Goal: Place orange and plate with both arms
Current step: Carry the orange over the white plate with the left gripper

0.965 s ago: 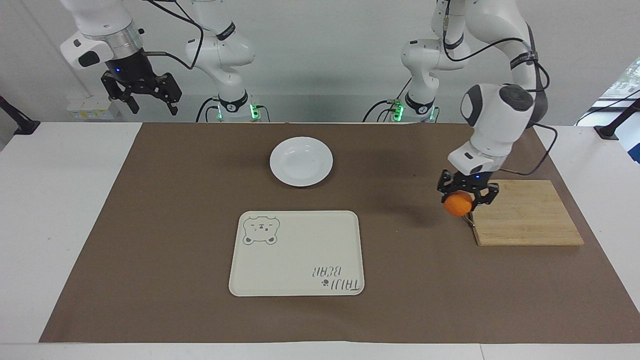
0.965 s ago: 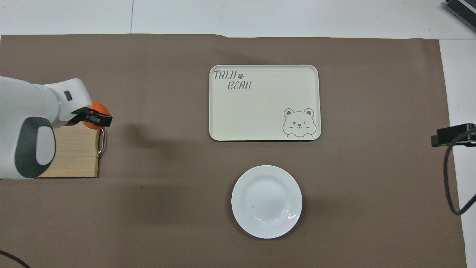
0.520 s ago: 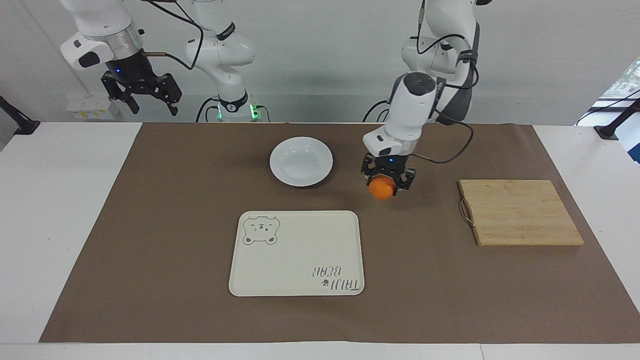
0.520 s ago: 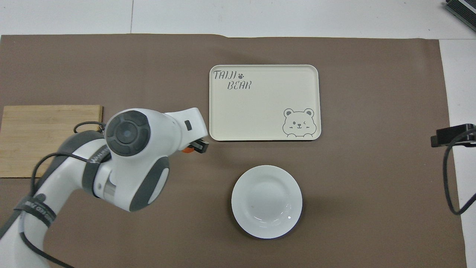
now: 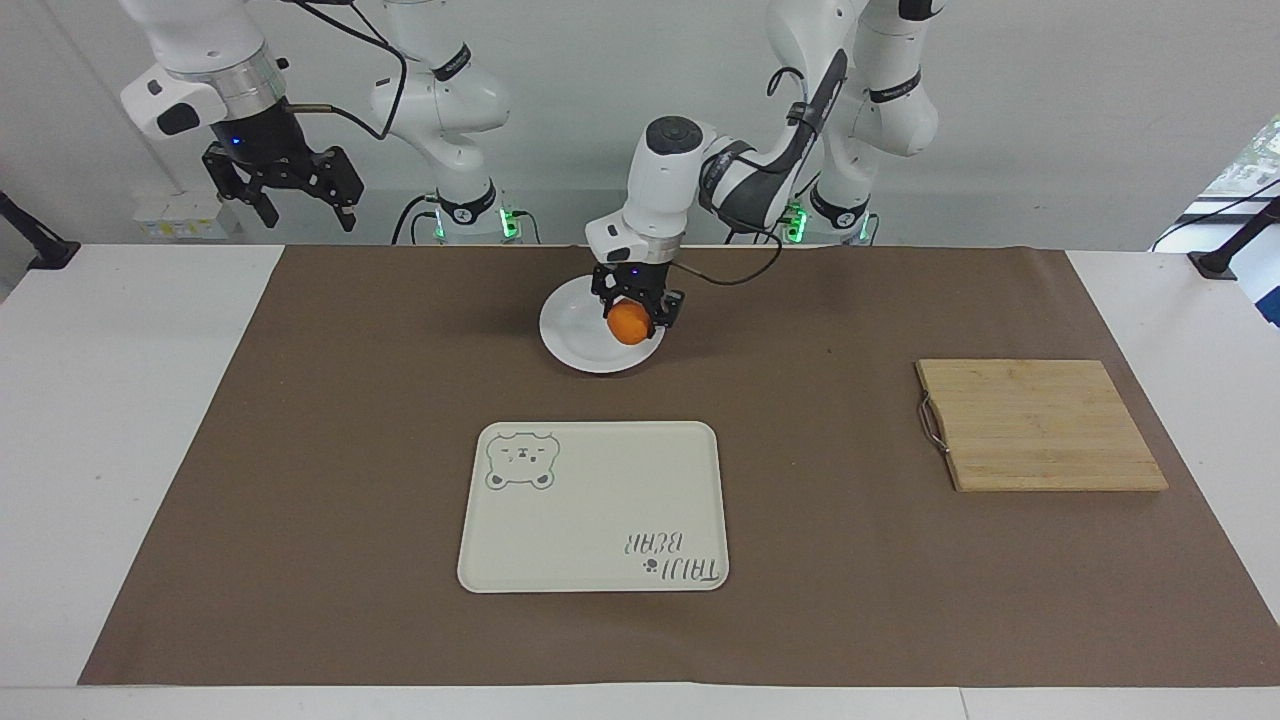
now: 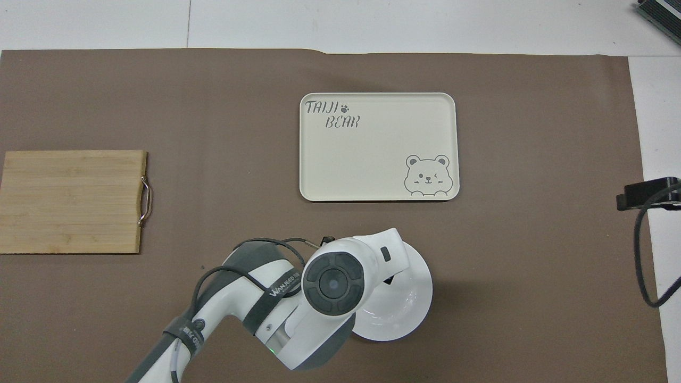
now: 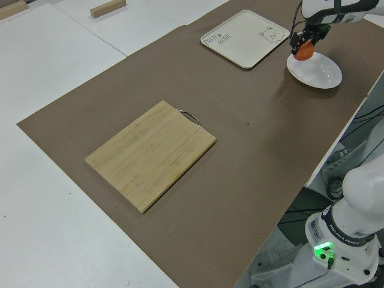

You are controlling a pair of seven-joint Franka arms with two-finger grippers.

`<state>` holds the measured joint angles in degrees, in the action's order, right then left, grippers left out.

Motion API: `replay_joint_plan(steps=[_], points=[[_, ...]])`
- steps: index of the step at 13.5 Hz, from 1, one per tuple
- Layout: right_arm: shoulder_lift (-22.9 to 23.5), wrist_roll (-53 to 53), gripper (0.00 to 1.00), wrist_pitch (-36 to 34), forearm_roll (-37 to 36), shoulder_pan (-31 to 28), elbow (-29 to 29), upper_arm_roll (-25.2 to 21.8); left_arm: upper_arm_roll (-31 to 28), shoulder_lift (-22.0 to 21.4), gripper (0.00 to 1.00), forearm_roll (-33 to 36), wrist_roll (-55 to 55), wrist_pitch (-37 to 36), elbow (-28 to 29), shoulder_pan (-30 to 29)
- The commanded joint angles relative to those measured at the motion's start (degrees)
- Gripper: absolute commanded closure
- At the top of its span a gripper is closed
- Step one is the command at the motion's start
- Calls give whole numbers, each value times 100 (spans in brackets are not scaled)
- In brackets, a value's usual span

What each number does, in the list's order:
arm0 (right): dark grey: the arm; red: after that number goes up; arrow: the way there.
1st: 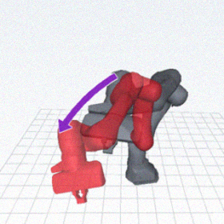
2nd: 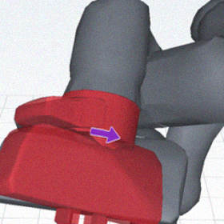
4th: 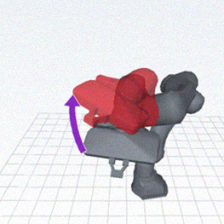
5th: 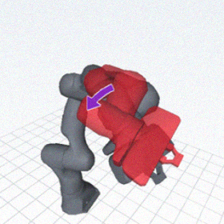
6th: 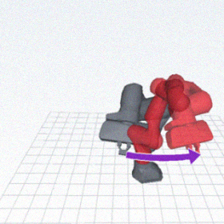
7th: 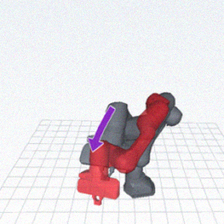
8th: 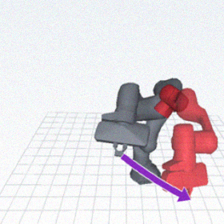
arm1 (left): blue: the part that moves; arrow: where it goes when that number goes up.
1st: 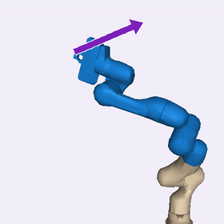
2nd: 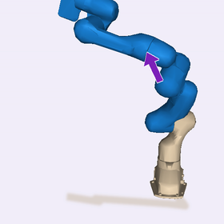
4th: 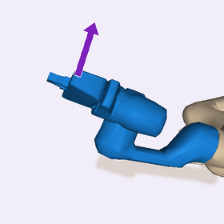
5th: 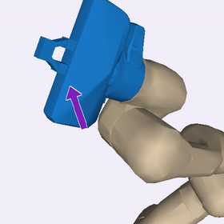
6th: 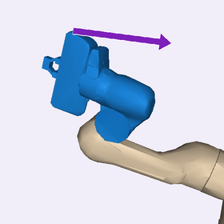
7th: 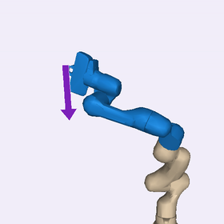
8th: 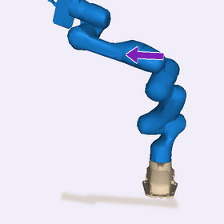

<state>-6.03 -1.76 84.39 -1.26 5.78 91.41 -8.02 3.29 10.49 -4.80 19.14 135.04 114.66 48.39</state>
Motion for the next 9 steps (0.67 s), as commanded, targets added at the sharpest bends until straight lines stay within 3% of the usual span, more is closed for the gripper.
replay_joint_plan(steps=[1, 5, 6, 7, 8, 9], points=[[-109, -44, 0, -19, 82, -24, 114, 2, -127, 40, 100, -109, 186, 136, 118, 354], [-117, -44, 0, -19, 82, -24, 122, 2, -118, 330, 94, -109, 397, 154, 162, 513], [-117, -44, 0, -19, 82, -24, 123, 2, -101, 418, 79, -109, 415, 241, 171, 540], [-117, -44, 0, -10, 82, -24, 123, 2, -100, 427, 50, -100, 415, 277, 162, 566], [-143, -44, 0, -10, 82, -24, 140, 2, -100, 427, 9, -100, 406, 303, 127, 566], [-152, -53, 0, -19, 91, -24, 201, 2, -100, 401, 0, -100, 406, 269, 127, 549]])
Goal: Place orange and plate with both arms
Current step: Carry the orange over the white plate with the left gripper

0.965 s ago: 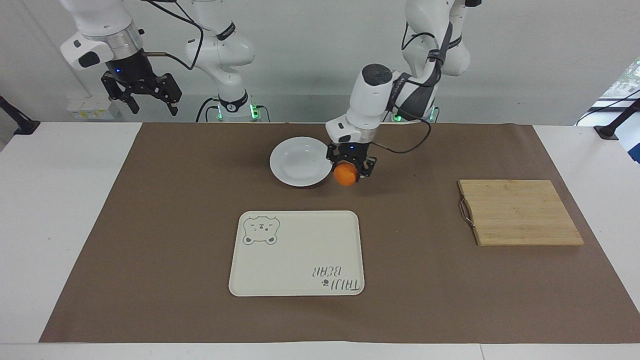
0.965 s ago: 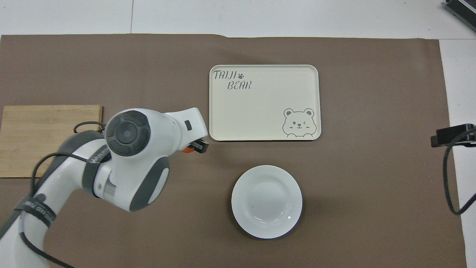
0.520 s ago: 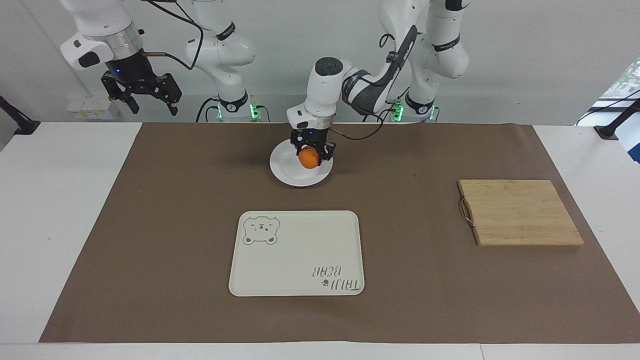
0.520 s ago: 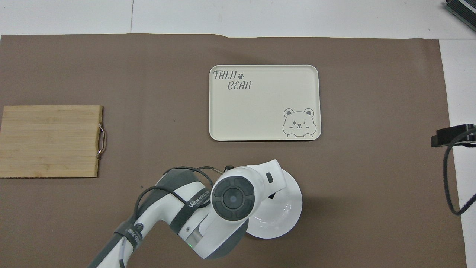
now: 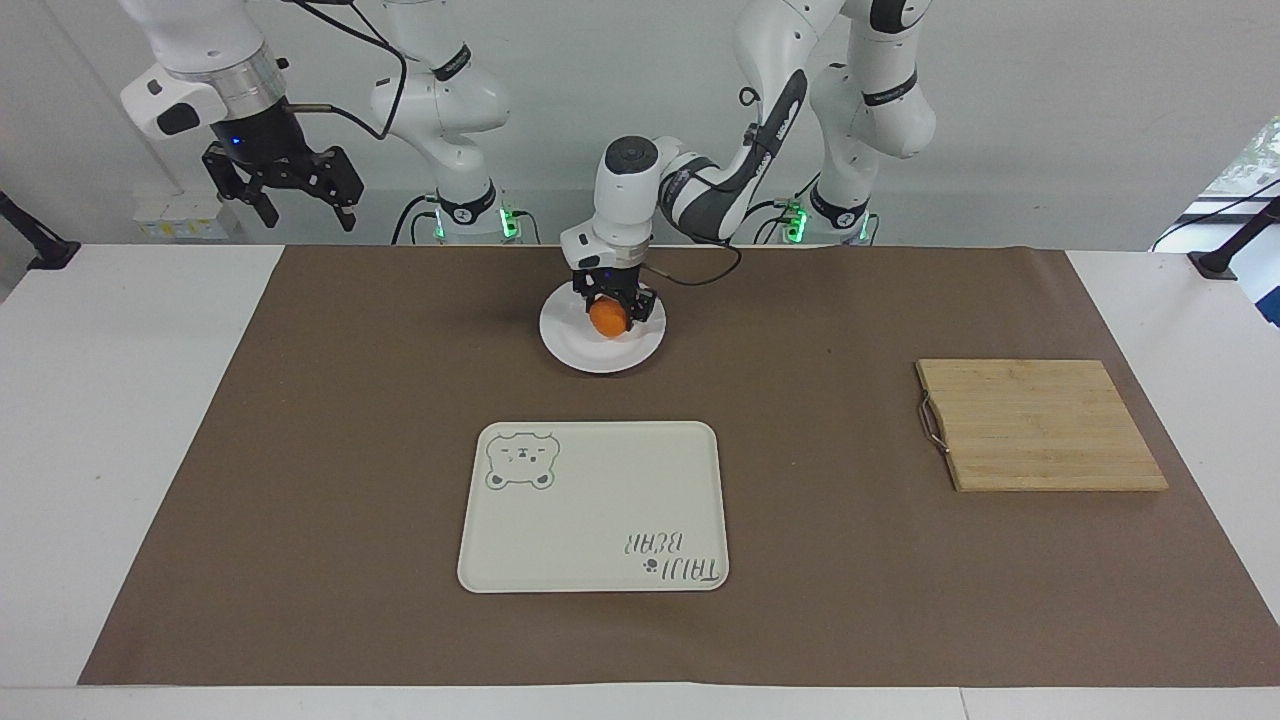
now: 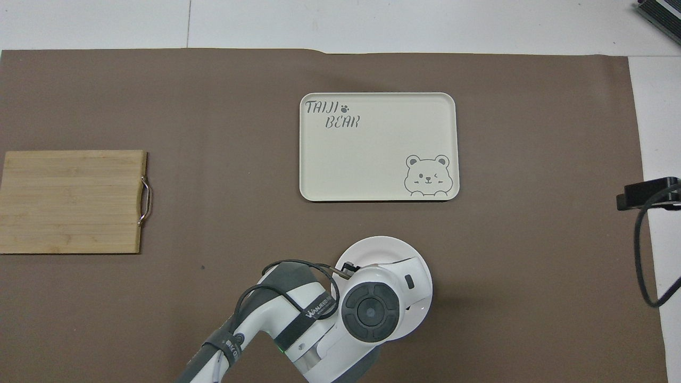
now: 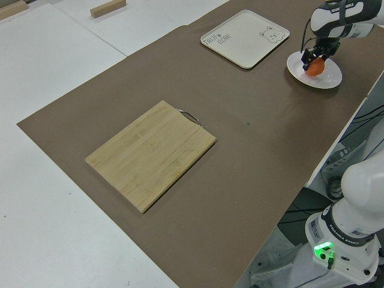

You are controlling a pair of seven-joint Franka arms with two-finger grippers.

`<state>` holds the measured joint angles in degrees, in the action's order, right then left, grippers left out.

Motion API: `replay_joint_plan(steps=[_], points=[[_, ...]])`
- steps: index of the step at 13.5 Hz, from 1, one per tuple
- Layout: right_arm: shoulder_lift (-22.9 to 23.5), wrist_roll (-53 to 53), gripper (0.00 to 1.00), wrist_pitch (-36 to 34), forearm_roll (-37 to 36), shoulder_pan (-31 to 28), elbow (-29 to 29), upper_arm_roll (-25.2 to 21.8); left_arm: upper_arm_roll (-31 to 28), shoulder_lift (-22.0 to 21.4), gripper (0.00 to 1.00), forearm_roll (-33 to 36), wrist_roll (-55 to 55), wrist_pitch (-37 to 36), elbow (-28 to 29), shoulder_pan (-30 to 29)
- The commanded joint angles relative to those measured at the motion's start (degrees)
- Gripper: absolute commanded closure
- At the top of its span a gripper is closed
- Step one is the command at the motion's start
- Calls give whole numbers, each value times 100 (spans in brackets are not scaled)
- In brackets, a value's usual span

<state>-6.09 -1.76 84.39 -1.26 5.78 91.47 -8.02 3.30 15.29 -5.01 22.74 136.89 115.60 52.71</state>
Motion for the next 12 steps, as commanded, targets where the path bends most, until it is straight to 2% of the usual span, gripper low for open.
replay_joint_plan(steps=[1, 3, 5, 6, 9, 12], points=[[-172, -44, 0, -10, 117, -24, 239, 2, -101, -105, 0, -88, 55, 48, 41, 117], [-181, -35, 0, -19, 441, -50, 301, 2, -119, -201, 0, -88, 29, -31, 24, 56], [-182, 392, 0, -1, 600, -68, 511, 2, -145, -464, 0, -88, -6, -381, 32, -119], [-208, 604, 0, 138, 932, -76, 704, -6, -145, -657, 0, -88, -50, -592, 41, -312], [-296, 947, 0, 631, 1355, -6, 1547, 2, -180, -1027, 0, 52, -94, -1269, 50, -891], [-436, 1072, 0, 1095, 1805, 55, 2364, 11, -180, -1151, 0, 754, -103, -1533, 59, -1726]])
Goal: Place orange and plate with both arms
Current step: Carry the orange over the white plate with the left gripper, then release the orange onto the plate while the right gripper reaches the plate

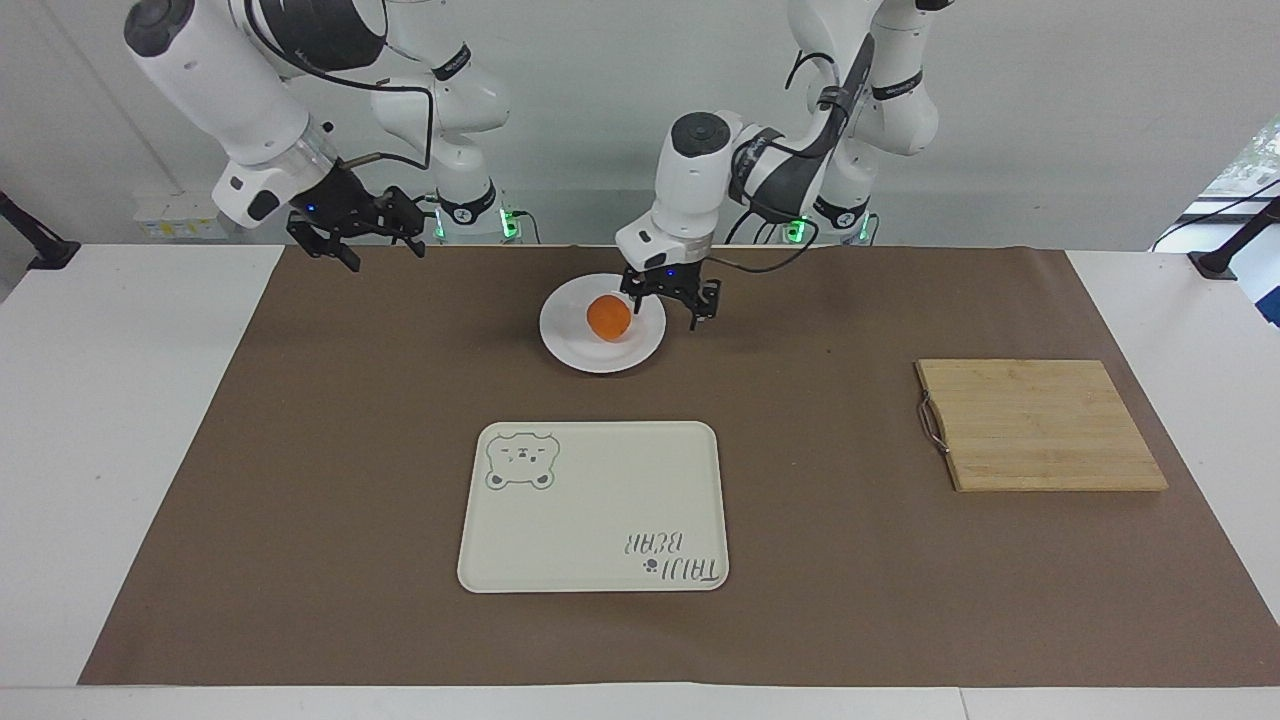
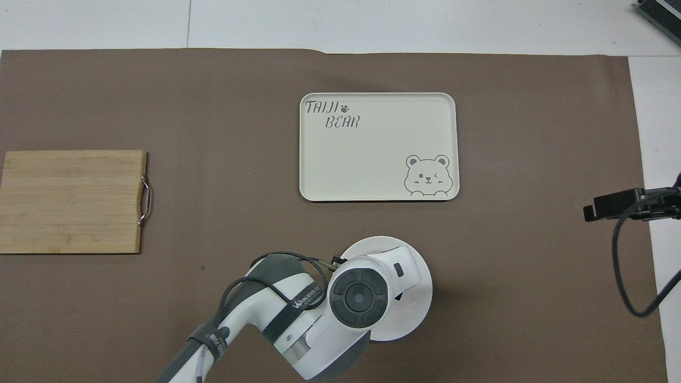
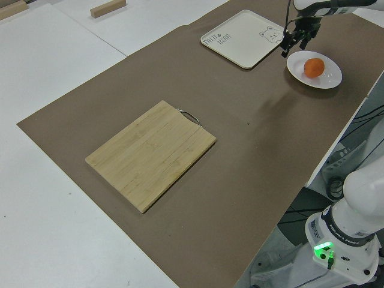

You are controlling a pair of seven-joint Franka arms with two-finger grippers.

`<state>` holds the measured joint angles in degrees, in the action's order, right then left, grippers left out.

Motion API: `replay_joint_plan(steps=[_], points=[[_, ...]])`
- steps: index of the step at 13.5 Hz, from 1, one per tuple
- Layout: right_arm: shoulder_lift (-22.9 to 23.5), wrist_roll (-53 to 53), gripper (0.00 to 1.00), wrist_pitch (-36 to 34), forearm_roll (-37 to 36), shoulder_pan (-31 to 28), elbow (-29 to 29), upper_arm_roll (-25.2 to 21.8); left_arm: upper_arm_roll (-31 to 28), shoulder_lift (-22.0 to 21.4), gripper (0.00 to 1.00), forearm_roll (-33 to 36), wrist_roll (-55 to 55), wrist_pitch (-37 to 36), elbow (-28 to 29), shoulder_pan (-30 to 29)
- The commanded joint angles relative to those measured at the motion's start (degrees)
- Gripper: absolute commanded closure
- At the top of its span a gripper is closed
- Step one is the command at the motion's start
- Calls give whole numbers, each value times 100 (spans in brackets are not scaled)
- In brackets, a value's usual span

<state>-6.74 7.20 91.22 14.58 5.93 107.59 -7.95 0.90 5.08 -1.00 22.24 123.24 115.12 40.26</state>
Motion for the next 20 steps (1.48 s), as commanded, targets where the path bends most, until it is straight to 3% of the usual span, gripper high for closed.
replay_joint_plan(steps=[1, 5, 10, 12, 17, 20], points=[[-442, 220, 0, 623, 307, 188, 1103, 4, 59, -156, 0, 520, -106, -178, 107, -797], [-486, 493, 0, 2002, 967, 785, 2624, 4, 68, -630, 0, 548, -1825, -370, 28, -2142], [-267, 817, 0, 3075, 1433, 1374, 3311, 4, 50, -684, 0, 443, -2409, -1361, -884, -2690], [-135, 984, 0, 3332, 1906, 1498, 3444, 4, 24, -675, 0, 408, -2409, -1950, -1437, -2699], [330, 1161, 0, 3956, 2170, 1788, 3506, 4, 24, -403, 0, 65, -2409, -3242, -2773, -3129], [551, 1582, 0, 4106, 2741, 1806, 3532, 4, 24, -95, 0, 74, -2655, -3465, -3303, -3269]])
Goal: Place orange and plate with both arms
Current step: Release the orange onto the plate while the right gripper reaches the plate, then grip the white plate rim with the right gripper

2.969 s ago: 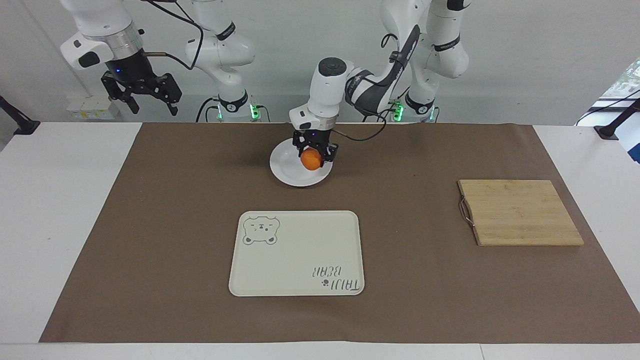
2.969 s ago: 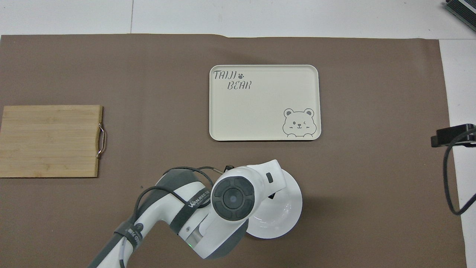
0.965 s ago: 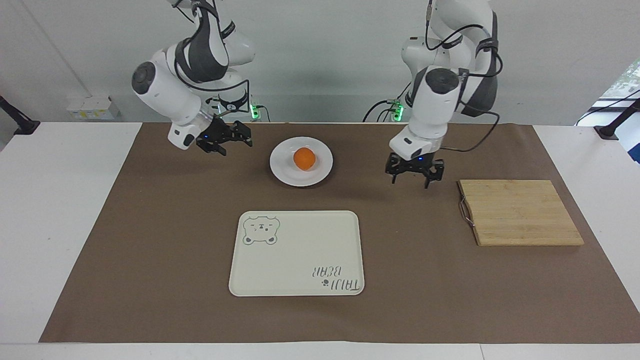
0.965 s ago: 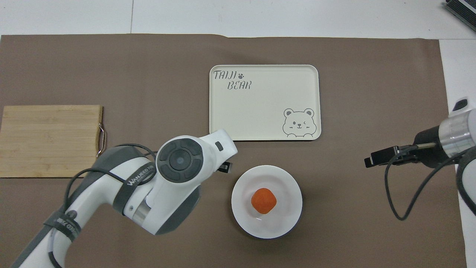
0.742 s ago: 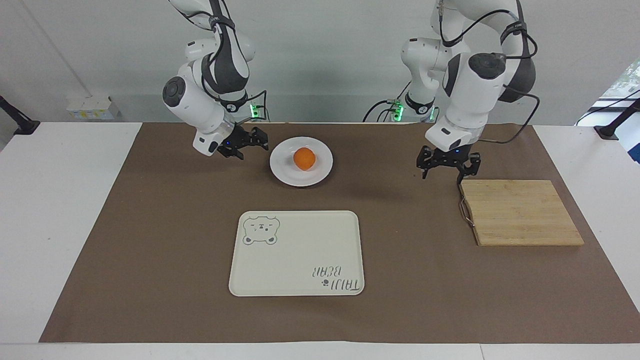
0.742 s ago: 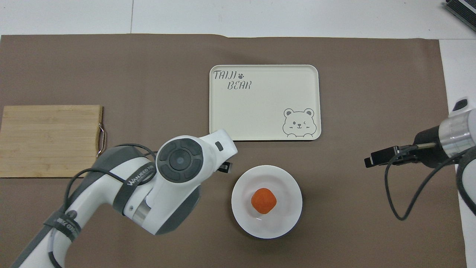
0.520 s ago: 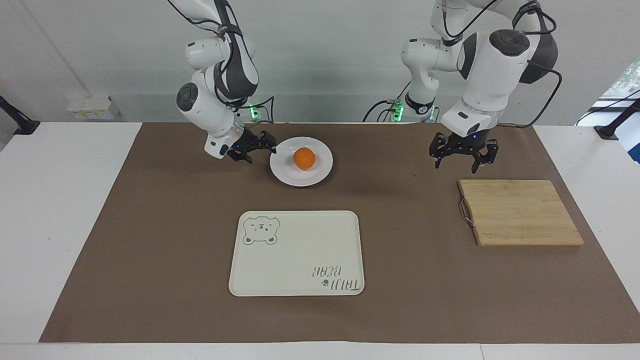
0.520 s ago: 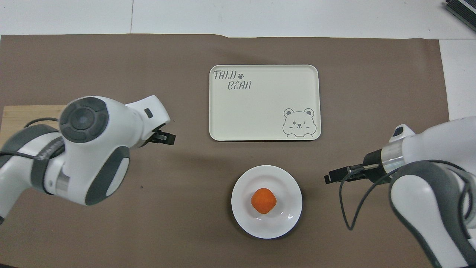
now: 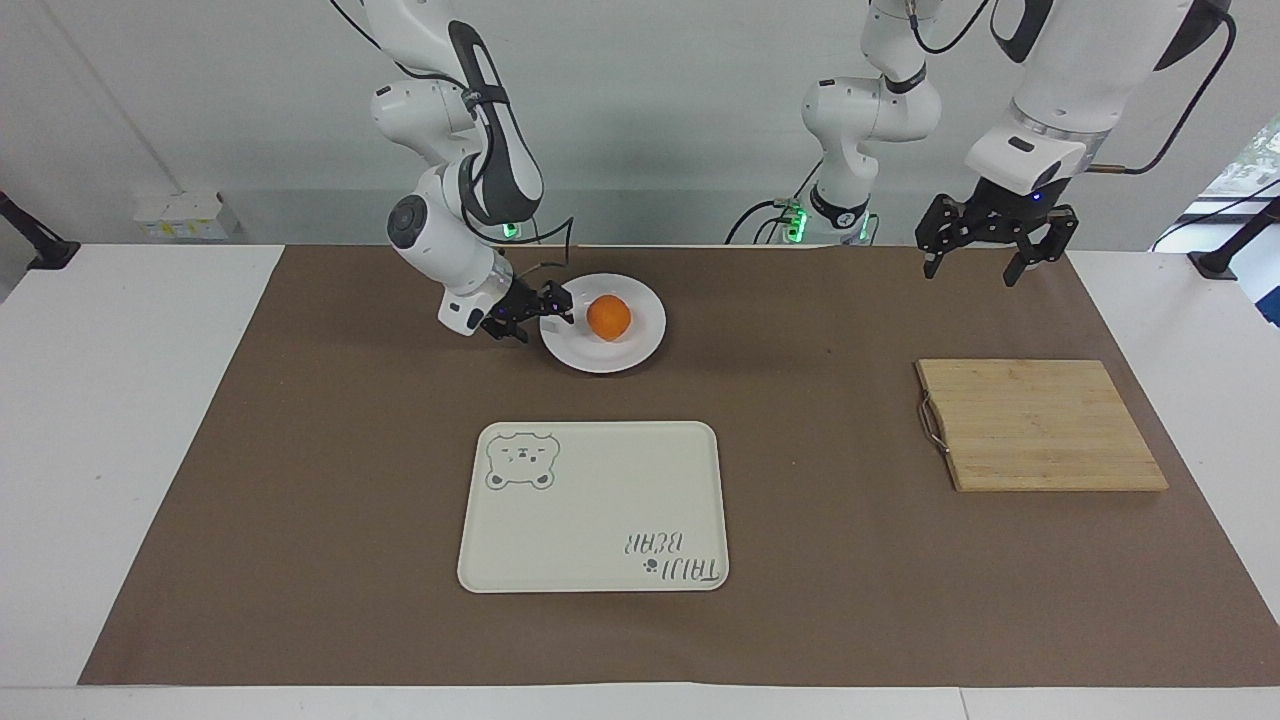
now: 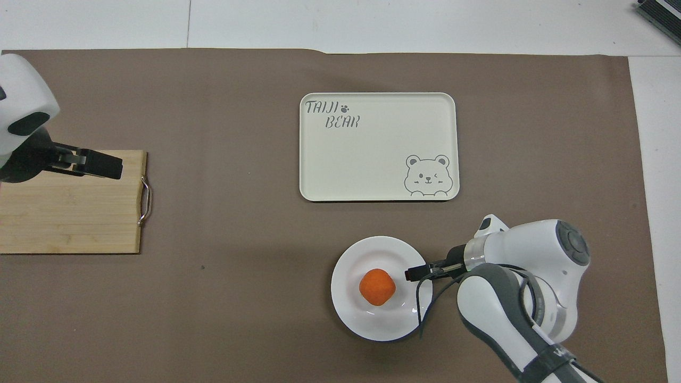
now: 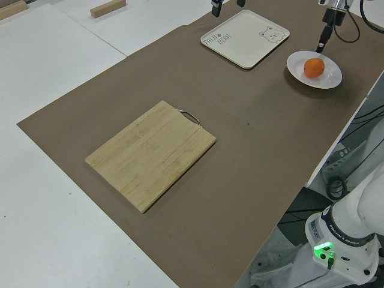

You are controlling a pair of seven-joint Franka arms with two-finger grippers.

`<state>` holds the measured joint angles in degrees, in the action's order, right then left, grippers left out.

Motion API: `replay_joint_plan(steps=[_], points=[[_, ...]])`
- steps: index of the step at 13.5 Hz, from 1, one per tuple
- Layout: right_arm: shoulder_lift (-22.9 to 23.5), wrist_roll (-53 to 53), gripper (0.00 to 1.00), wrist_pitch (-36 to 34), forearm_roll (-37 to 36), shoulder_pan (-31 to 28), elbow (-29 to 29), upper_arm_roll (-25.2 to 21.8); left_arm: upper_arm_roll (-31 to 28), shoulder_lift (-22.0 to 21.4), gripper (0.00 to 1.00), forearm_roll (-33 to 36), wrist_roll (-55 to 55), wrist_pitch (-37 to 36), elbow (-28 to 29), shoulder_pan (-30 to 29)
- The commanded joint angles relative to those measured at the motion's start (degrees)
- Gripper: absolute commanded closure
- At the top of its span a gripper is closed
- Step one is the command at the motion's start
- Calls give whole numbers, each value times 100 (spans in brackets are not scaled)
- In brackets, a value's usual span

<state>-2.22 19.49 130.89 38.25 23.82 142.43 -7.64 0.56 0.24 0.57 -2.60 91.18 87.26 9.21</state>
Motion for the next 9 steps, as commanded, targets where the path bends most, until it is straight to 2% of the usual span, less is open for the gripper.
replay_joint_plan(steps=[1, 3, 4, 5, 7, 8, 9], points=[[81, 354, 0, 139, 402, 78, 109, -27, 84, 380, 0, -92, -171, -250, -508, -165], [72, 363, 0, 165, 551, 105, 206, -27, 93, 275, 0, -93, -214, -259, -404, -113], [64, 345, 0, 165, 674, 218, 215, -27, 93, 92, 0, -101, -293, -155, -107, -113], [55, 319, 19, 165, 692, 228, 241, -27, 93, 3, 0, -101, -303, -127, 61, -113], [55, 292, 50, 165, 701, 228, 250, -27, 93, -94, 0, -101, -294, -241, 168, -113], [63, 231, 70, 165, 693, 228, 242, -35, 93, -173, 0, -101, -303, -207, 290, -113], [63, 170, 84, 156, 701, 228, 242, -35, 93, -165, 0, -101, -303, -224, 300, -104]])
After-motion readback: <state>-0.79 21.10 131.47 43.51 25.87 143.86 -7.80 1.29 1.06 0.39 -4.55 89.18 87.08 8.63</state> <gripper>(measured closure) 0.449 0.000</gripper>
